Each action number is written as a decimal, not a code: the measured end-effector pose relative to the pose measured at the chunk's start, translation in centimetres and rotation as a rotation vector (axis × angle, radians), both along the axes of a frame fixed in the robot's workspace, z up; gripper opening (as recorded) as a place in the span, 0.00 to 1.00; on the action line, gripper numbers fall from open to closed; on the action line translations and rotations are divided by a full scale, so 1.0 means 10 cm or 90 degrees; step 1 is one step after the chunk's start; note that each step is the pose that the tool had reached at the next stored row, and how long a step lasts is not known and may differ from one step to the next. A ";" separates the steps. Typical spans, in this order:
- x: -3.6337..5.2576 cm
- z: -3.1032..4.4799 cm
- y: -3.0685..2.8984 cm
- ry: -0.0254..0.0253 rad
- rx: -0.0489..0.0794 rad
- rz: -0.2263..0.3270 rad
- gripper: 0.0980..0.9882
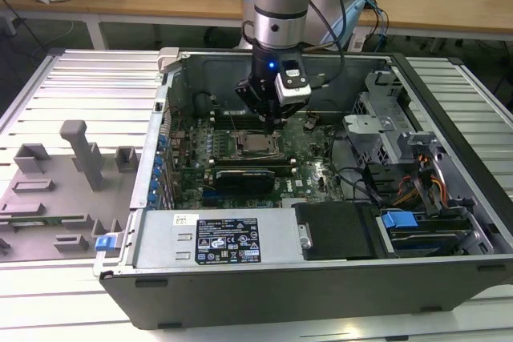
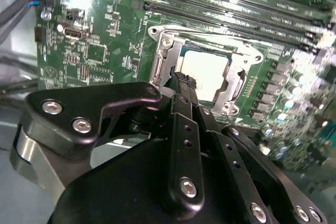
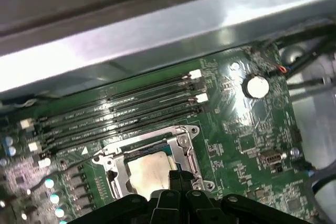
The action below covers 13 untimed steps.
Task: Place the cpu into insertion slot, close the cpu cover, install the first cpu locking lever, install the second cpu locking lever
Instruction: 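Close the cpu cover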
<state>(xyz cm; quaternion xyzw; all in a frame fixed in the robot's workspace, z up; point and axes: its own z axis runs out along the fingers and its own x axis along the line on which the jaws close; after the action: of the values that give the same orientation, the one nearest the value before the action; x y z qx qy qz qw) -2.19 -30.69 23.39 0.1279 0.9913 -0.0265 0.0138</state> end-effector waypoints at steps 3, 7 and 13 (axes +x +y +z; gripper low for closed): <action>0.000 -0.006 0.000 0.0000 0.002 0.046 0.01; -0.012 -0.010 -0.004 -0.0003 0.007 0.081 0.01; -0.067 -0.016 -0.084 -0.0019 0.026 0.093 0.01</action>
<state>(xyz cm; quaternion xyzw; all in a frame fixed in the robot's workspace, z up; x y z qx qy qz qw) -2.86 -31.53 23.22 0.0552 0.9984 -0.0050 0.0146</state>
